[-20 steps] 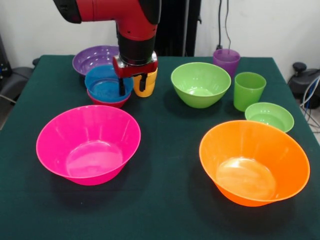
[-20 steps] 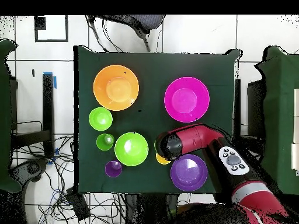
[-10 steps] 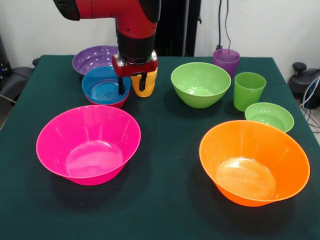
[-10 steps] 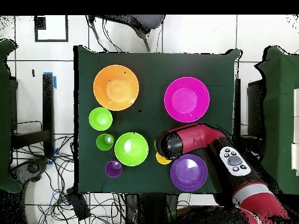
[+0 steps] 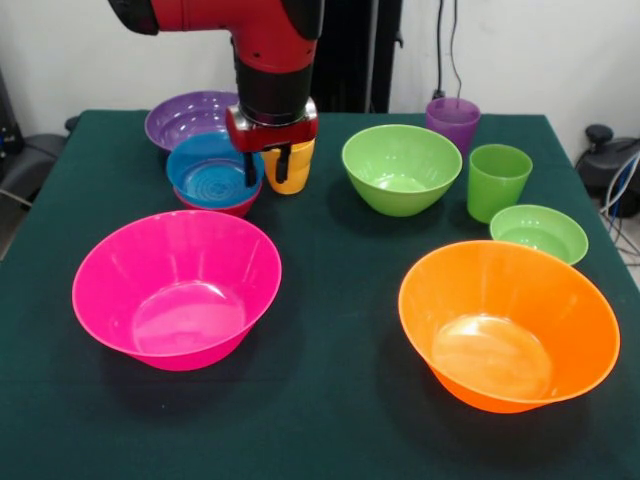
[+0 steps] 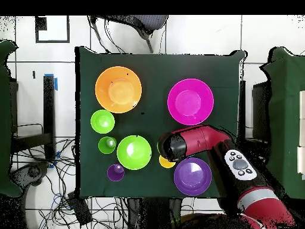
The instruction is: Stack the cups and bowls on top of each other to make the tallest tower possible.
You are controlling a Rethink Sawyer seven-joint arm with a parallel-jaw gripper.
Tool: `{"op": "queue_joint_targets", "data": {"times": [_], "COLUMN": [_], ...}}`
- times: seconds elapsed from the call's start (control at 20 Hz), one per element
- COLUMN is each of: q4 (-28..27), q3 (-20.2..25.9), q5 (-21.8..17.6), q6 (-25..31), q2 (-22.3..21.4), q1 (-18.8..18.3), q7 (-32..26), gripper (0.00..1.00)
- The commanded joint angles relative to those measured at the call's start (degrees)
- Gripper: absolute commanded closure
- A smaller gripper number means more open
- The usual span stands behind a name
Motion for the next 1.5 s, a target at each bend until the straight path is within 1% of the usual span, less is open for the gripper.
{"op": "queue_joint_targets", "data": {"times": [0.05,0.5,0.7,0.75,0.85,0.9,0.95,1.05,1.25,1.4,1.45,1.5], "q4": [-0.7,-0.4,0.0,0.6,3.4,5.0,5.9,7.5,10.0,11.7,12.1,12.8], "q3": [3.6,3.2,2.6,2.6,2.1,2.7,2.6,2.2,2.4,1.5,1.5,2.2], "q5": [1.0,0.6,-0.5,-1.1,-1.1,-0.4,-0.5,-0.9,0.9,0.8,0.9,2.1], "q6": [2.1,2.7,1.6,0.4,1.1,0.4,-0.7,-3.0,-2.0,-1.3,-0.8,-0.2], "q2": [0.3,-0.2,-0.9,-2.7,-7.9,-10.1,-12.0,-14.4,-19.3,-22.5,-23.4,-24.5], "q1": [1.9,2.4,2.8,3.2,3.3,2.4,3.0,3.9,5.5,6.5,6.5,5.8], "q7": [-3.6,-3.7,-3.2,-2.8,-3.5,-3.9,-2.9,-0.7,0.8,1.1,0.4,-0.8], "gripper": [1.00,1.00,1.00,1.00,1.00,1.00,1.00,1.00,1.00,1.00,1.00,1.00]}}
